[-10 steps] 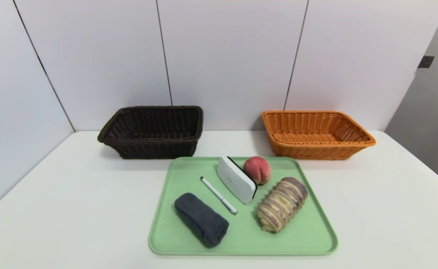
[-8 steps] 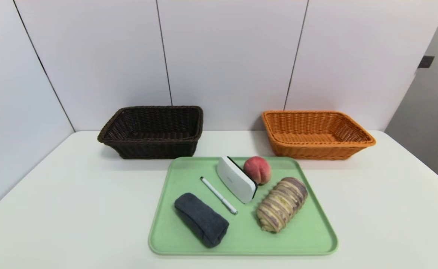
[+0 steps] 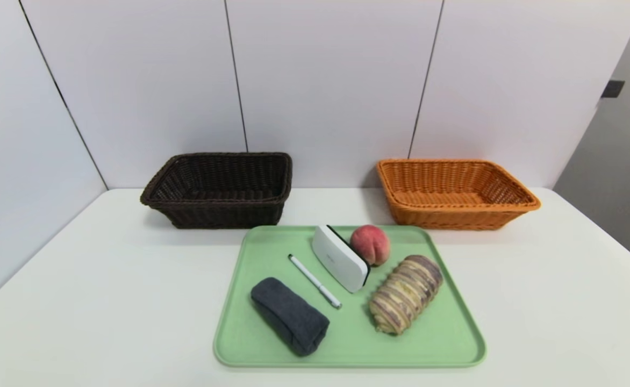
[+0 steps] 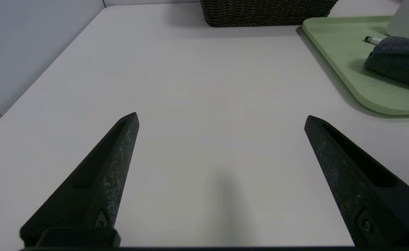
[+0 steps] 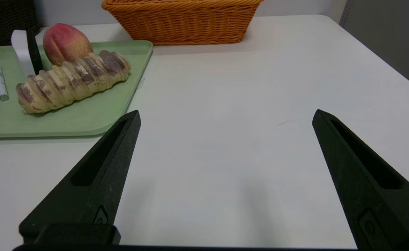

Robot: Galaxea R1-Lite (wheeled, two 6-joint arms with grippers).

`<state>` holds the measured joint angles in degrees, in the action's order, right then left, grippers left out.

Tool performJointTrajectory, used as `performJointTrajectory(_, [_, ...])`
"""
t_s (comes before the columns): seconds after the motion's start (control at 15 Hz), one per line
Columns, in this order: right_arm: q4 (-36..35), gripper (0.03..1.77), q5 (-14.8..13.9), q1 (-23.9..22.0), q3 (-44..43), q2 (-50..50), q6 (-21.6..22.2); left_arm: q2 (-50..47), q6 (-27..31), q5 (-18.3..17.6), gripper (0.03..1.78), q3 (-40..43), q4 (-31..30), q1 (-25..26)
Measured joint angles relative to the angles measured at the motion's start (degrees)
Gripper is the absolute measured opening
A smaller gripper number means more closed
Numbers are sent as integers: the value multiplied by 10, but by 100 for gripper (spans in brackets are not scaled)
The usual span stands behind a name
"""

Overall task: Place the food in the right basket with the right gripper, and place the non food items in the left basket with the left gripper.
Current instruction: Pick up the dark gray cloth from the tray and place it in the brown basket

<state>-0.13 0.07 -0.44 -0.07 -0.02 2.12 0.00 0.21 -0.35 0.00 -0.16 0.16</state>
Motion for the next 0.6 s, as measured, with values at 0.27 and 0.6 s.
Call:
performJointTrajectory(0.27, [0,170,1,0,0,0,-5,0,16,-3,169,0,0,0])
performJointTrajectory(0.6, [-6,170,7,0,-18,0,-2,0,15,-5,169,-14,5,0])
